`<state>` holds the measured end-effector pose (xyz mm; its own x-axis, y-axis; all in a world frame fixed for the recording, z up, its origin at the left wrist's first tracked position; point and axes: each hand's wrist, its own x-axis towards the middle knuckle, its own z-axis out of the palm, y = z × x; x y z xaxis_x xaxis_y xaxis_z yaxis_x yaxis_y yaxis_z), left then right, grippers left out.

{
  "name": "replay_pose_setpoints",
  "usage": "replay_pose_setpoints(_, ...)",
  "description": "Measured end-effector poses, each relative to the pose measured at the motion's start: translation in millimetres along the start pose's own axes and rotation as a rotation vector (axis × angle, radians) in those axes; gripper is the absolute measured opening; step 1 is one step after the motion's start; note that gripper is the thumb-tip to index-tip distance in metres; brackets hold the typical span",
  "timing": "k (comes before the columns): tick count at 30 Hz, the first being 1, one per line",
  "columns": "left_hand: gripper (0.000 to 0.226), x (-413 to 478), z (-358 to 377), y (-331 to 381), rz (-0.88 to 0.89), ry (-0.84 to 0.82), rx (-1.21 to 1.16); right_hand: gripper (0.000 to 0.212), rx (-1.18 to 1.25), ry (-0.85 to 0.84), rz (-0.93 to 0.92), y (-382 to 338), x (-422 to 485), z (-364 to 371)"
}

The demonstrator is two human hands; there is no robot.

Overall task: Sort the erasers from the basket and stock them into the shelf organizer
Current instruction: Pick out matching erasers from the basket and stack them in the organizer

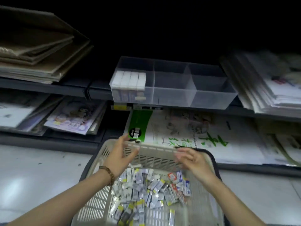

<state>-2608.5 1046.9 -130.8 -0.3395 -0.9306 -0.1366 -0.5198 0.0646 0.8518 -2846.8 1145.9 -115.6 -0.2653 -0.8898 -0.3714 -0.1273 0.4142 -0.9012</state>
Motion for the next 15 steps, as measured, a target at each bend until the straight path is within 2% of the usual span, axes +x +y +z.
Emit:
replay_pose_setpoints(3, 0.069, -5.5, 29.5, -48.3, -0.133, -0.225, 0.147, 0.023, -0.070, -0.005, 0.203, 77.7, 14.8, 17.0)
replay_pose_setpoints(6, 0.068, -7.0, 54.0, -92.5, -0.316, -0.332, 0.171, 0.023, -0.056, 0.007, 0.381, 132.9, 23.9, 29.4)
replay_pose_setpoints(10, 0.067, -4.0, 68.2, -137.2, -0.492, -0.293, 0.185, 0.031, -0.131, -0.041, 0.471, 176.9, 30.1, 49.5)
replay_pose_setpoints(13, 0.062, -1.0, 77.1, -160.5, -0.555, -0.185, 0.104, 0.036, -0.139, -0.010, 0.470, 190.8, 37.3, 64.4)
replay_pose_setpoints(15, 0.059, 4.6, 83.6, -170.9, -0.587, -0.168, 0.085, 0.039, -0.127, 0.002, 0.451, 194.2, 43.6, 72.4)
